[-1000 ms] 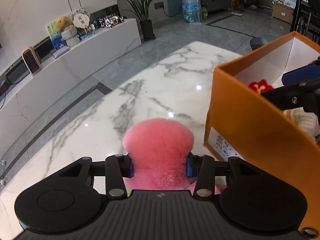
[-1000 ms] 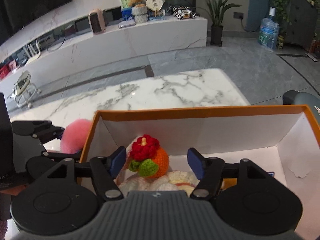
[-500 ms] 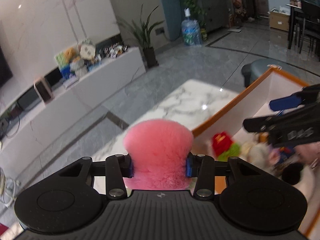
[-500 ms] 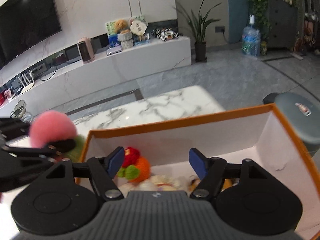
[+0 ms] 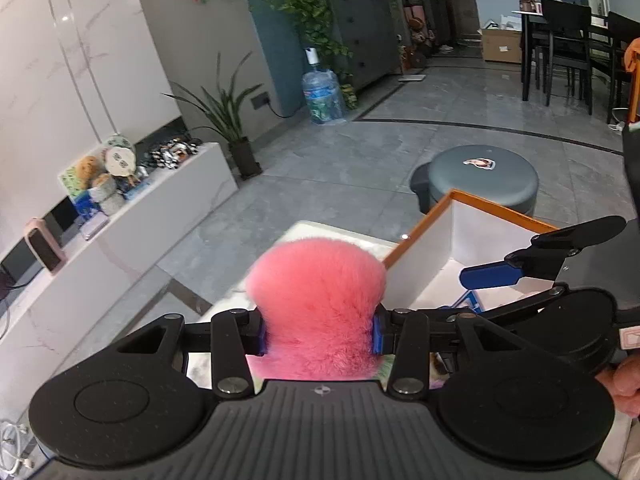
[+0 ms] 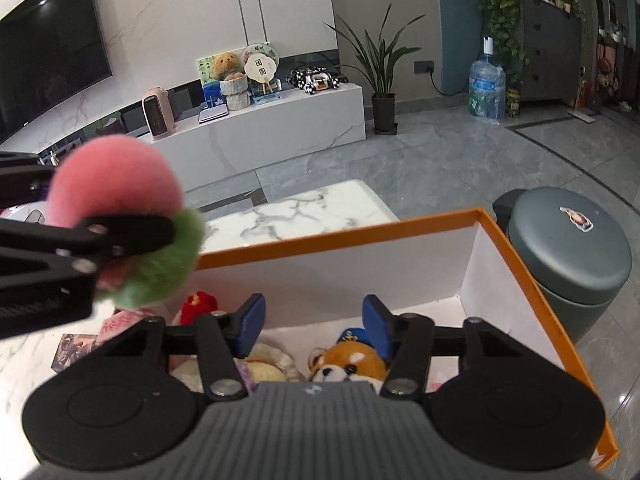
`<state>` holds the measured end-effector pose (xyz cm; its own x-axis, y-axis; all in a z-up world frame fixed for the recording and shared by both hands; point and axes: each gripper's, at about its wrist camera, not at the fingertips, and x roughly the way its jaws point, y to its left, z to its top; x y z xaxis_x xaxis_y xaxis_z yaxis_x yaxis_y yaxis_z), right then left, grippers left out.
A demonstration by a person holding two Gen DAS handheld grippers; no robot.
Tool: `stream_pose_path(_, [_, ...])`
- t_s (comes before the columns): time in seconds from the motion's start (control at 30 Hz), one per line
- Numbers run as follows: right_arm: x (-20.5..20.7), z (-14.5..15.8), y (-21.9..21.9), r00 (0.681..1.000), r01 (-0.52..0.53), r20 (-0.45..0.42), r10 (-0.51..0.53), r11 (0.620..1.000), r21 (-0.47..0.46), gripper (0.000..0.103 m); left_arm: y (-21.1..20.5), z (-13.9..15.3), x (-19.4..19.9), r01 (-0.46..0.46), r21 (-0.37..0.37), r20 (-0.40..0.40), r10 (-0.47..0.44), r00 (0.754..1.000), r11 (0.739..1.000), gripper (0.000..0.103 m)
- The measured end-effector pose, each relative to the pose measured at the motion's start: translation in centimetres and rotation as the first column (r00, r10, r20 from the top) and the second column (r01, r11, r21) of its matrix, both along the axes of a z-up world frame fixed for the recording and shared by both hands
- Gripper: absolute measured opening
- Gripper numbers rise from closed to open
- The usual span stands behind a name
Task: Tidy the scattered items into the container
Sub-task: 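Release fruit toy with right tool while left tool carries pompom into the box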
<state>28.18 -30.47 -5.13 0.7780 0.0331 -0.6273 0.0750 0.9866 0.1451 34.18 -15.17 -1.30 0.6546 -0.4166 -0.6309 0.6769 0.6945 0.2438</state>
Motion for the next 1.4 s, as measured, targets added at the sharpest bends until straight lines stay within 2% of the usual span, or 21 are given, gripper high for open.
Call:
stream_pose_path(0.07, [0.0, -0.1, -0.6, 1.000, 0.014, 0.000, -0.014, 1.000, 0.002, 0.053, -0.9, -0.9, 0.5, 0.008, -0.013, -0.016, -0.008, 1.000, 1.000, 0.050])
stream_pose_path(0.17, [0.2, -0.6, -1.1, 0.999, 0.053, -0.009, -0.053, 0.998, -0.042, 0.050, -2.1, -2.3, 1.5, 0.017, -0.020, -0.050, -0.018, 0.999, 1.000, 0.050])
stream_pose_path(0.43, [0.9, -1.5, -1.9, 0.999, 0.031, -0.043, -0.032, 0.999, -0.036, 0.050, -2.2, -4.0, 2.9, -0.028, -0.060, -0.145, 0.019, 0.989, 0.998, 0.054])
stream_pose_path(0.6, [0.8, -1.4, -1.9, 0.998, 0.044, -0.037, -0.046, 0.998, -0.050, 0.050, -1.5, -3.9, 2.7, -0.041, -0.072, -0.136, 0.031, 0.990, 0.997, 0.059])
stream_pose_path(0.77, [0.9, -1.4, -1.9, 0.998, 0.046, -0.030, -0.047, 0.998, -0.046, 0.050, -0.7, -3.4, 2.3, -0.051, -0.090, -0.130, 0.039, 0.991, 0.995, 0.059])
stream_pose_path(1.07, [0.3, -0.5, -1.7, 0.998, 0.055, 0.014, -0.055, 0.998, 0.012, 0.051, 1.0, -1.5, 0.1, -0.068, -0.118, -0.034, 0.065, 0.997, 0.991, 0.059])
stream_pose_path(1.2, [-0.2, 0.2, -0.9, 0.998, 0.045, 0.043, -0.046, 0.999, 0.021, 0.051, 2.7, -1.0, -0.6, -0.111, -0.118, -0.053, 0.105, 0.993, 0.987, 0.059])
stream_pose_path(1.4, [-0.2, 0.7, 0.3, 0.999, 0.024, 0.031, -0.024, 1.000, 0.008, 0.048, 5.2, -0.5, -1.6, -0.154, -0.095, -0.063, 0.149, 0.987, 0.983, 0.059])
